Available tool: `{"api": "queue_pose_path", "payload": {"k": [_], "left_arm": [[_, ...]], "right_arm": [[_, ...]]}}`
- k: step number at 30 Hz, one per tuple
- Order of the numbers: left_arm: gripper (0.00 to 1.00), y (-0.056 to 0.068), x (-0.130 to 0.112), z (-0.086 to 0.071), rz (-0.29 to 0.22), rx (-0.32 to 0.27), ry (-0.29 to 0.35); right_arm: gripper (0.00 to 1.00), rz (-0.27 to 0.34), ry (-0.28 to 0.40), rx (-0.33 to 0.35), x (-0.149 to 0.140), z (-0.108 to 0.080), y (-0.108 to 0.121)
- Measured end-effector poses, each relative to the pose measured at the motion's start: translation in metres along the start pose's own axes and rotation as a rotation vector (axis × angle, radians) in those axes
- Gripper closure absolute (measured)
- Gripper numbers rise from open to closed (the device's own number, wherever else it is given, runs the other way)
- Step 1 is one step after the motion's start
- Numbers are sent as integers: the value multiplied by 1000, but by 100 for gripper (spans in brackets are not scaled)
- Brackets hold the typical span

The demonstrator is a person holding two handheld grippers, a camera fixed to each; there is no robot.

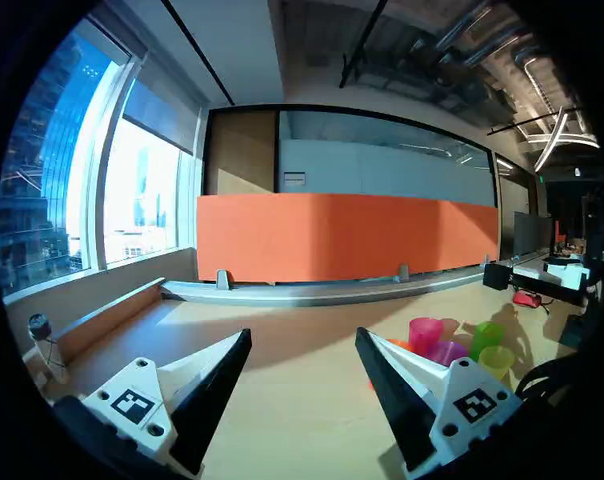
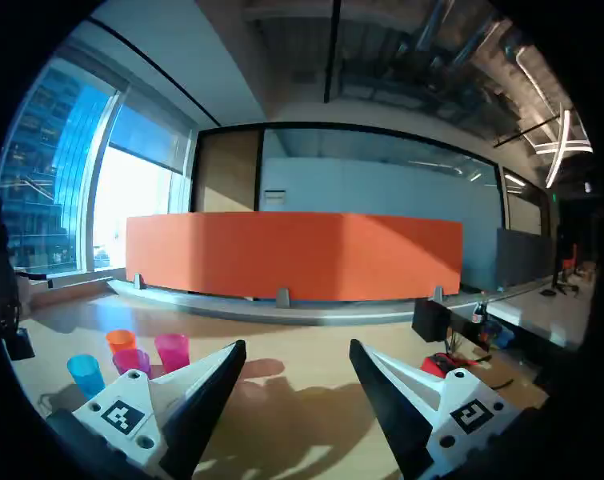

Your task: Pour water

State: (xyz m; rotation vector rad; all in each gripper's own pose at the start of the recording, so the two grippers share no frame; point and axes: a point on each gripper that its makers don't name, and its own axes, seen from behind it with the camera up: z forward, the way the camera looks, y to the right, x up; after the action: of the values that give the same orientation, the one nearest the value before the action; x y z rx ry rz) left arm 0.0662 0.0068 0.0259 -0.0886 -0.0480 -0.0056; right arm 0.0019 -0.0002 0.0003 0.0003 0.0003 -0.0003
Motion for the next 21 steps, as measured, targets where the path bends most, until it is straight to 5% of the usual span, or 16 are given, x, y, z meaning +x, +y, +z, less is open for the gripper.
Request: {"api": "queue_pose_path", "payload": {"k": [10, 21], "left_arm": [[4, 6, 73, 8, 34, -49, 16], [3, 13, 126, 9, 35, -101, 19]], "right_arm": [[0, 0, 13, 29, 68, 7, -7], [0, 37, -2, 63, 106, 9, -7]]}}
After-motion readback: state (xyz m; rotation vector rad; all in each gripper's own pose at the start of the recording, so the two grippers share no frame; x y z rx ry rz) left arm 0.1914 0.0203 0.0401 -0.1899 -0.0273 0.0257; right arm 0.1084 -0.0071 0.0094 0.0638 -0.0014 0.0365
